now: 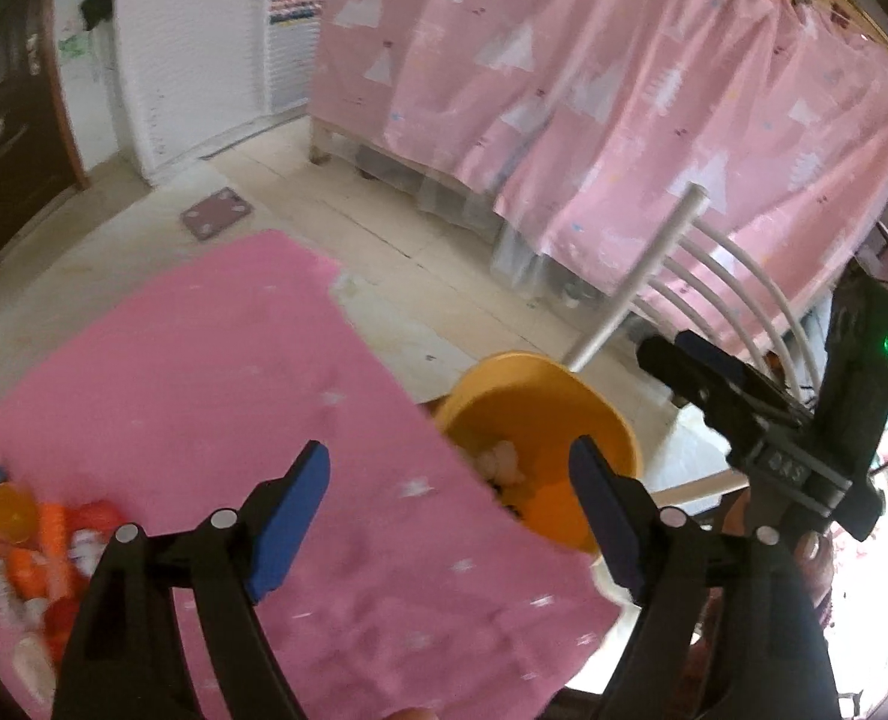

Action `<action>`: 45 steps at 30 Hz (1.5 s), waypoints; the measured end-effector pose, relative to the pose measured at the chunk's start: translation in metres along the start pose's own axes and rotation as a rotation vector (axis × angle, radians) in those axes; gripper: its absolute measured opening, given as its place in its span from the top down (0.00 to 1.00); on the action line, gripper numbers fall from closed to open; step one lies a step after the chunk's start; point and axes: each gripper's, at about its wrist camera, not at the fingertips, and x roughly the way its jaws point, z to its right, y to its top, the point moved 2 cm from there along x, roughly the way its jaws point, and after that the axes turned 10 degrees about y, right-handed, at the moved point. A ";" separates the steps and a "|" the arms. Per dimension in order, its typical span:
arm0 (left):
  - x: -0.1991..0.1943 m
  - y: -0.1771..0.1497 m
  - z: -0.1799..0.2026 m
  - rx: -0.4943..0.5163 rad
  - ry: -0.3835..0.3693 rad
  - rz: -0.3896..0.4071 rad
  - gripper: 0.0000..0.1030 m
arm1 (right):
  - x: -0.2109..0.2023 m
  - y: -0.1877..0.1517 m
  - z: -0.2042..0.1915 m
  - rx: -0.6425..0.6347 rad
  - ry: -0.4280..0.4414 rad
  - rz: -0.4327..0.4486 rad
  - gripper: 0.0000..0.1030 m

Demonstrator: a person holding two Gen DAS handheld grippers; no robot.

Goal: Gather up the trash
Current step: 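Grasp the white paper ball with the left tool while the right tool grasps the red sock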

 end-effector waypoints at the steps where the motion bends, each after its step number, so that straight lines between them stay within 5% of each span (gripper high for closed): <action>1: -0.005 -0.001 -0.012 -0.012 0.016 0.007 0.28 | 0.004 -0.001 -0.007 -0.016 0.004 -0.011 0.11; 15: -0.038 -0.024 -0.153 -0.170 0.169 0.040 0.28 | 0.068 -0.027 -0.117 -0.208 0.102 -0.177 0.11; 29: -0.058 -0.096 -0.253 -0.281 0.229 0.014 0.28 | 0.117 -0.063 -0.214 -0.348 0.196 -0.317 0.11; 45: -0.040 -0.151 -0.282 -0.317 0.102 -0.029 0.28 | 0.123 -0.102 -0.293 -0.544 0.303 -0.393 0.11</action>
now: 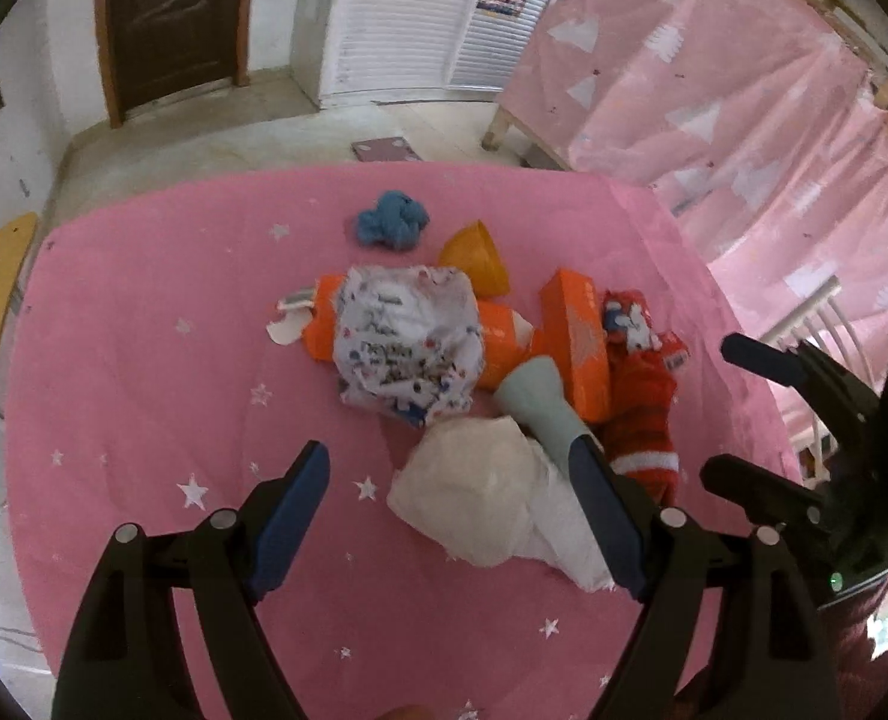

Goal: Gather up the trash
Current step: 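Grasp the white paper ball with the left tool while the right tool grasps the red sock, then carry both items to the orange basin and open both tools to drop them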

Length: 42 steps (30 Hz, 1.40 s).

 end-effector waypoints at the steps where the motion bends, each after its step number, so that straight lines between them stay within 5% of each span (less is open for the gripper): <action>1: 0.001 -0.002 0.000 0.008 -0.009 0.000 0.28 | 0.002 0.000 -0.003 -0.008 0.002 -0.006 0.11; 6: 0.012 -0.009 0.003 0.049 -0.029 -0.013 0.28 | 0.009 -0.001 -0.014 -0.044 0.008 -0.029 0.11; 10: 0.018 -0.011 0.004 0.058 -0.043 -0.024 0.56 | 0.014 -0.002 -0.021 -0.071 0.009 -0.046 0.11; 25: -0.021 -0.012 -0.008 0.036 0.013 0.078 0.56 | 0.036 0.004 -0.022 -0.059 0.011 -0.077 0.11; 30: -0.036 -0.008 -0.011 0.027 0.029 0.117 0.56 | 0.041 0.000 -0.020 -0.047 0.021 -0.097 0.54; 33: -0.041 -0.009 -0.013 0.023 0.038 0.128 0.56 | 0.038 -0.001 -0.017 -0.038 0.030 -0.089 0.70; 36: -0.045 -0.009 -0.015 0.019 0.048 0.136 0.56 | 0.030 -0.002 -0.014 -0.026 0.031 -0.062 0.79; 42: -0.053 -0.005 -0.011 0.011 0.069 0.159 0.56 | 0.011 -0.003 -0.003 0.012 0.054 0.003 0.81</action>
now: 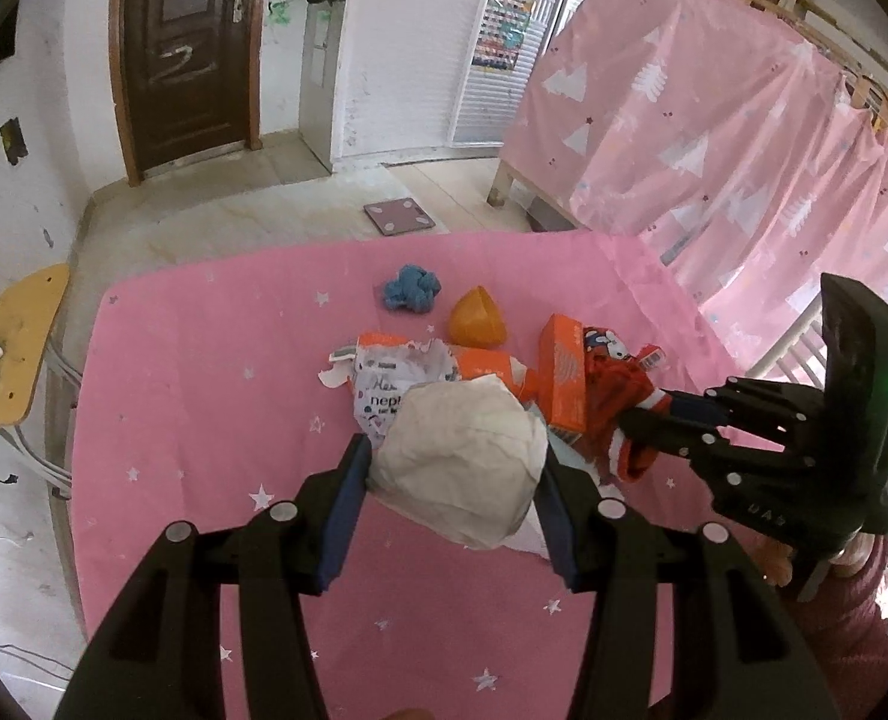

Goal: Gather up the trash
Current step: 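Carry both items to the orange basin and open both tools to drop them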

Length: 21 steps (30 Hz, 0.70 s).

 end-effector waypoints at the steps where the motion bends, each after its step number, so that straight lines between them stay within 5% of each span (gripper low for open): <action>1: -0.001 0.001 0.002 0.000 0.004 0.003 0.56 | -0.003 0.001 0.001 0.007 0.014 0.010 0.81; 9: -0.013 0.013 0.020 0.018 0.023 0.037 0.56 | -0.049 0.008 0.018 0.074 0.128 0.162 0.81; 21: -0.020 0.037 0.095 0.121 0.009 0.079 0.56 | -0.140 -0.022 0.105 0.248 -0.125 0.334 0.81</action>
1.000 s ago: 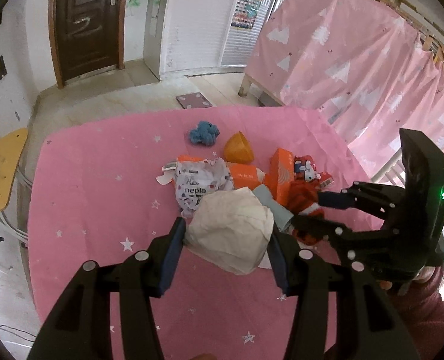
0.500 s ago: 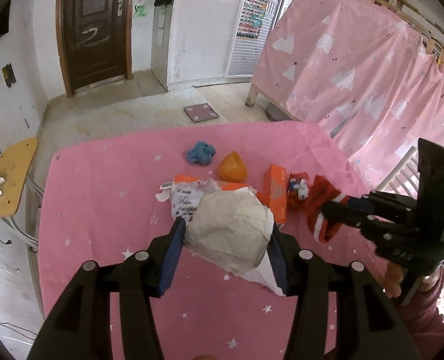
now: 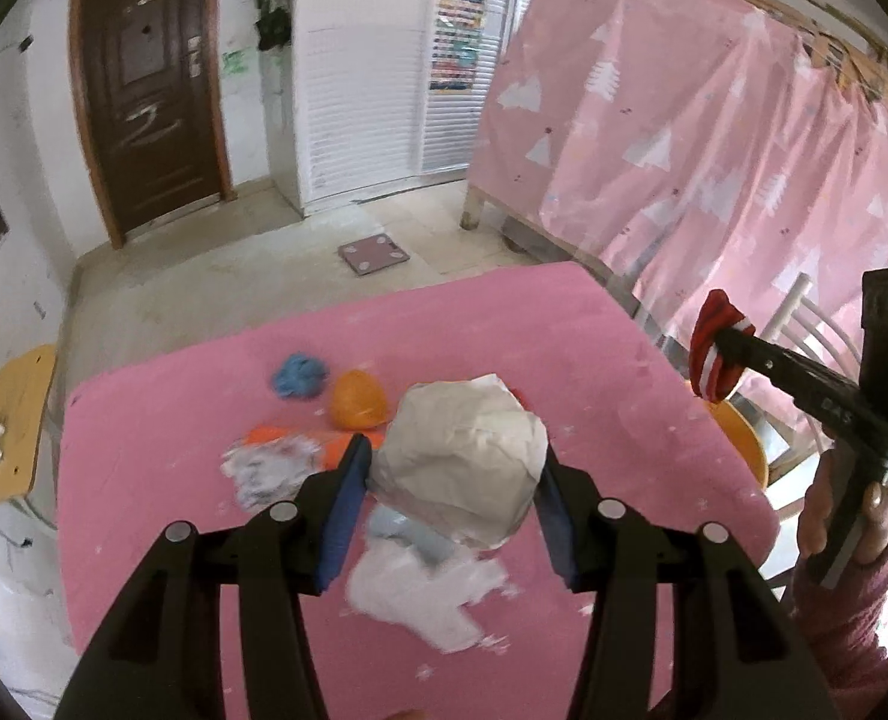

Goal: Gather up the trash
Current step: 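Carry both items to the orange basin and open both tools to drop them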

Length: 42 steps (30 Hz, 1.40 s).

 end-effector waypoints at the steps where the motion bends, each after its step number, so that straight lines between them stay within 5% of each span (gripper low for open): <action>1: 0.000 0.004 0.009 0.014 -0.007 0.004 0.56 | -0.008 -0.001 0.012 0.018 -0.036 0.010 0.81; 14: 0.022 0.035 0.149 0.165 -0.083 -0.006 0.56 | -0.063 -0.032 0.112 0.151 -0.247 0.044 0.81; 22: 0.040 0.032 0.232 0.249 -0.156 -0.062 0.56 | -0.066 -0.058 0.165 0.236 -0.290 -0.005 0.81; 26: 0.051 0.032 0.259 0.266 -0.188 -0.098 0.56 | -0.062 -0.069 0.183 0.270 -0.297 -0.052 0.78; 30: 0.061 0.030 0.281 0.284 -0.205 -0.119 0.56 | -0.064 -0.071 0.195 0.306 -0.300 -0.051 0.57; 37: 0.069 0.031 0.311 0.286 -0.254 -0.154 0.53 | -0.083 -0.072 0.210 0.354 -0.356 0.010 0.55; 42: 0.062 0.031 0.325 0.295 -0.286 -0.148 0.38 | -0.096 -0.076 0.223 0.410 -0.381 0.052 0.55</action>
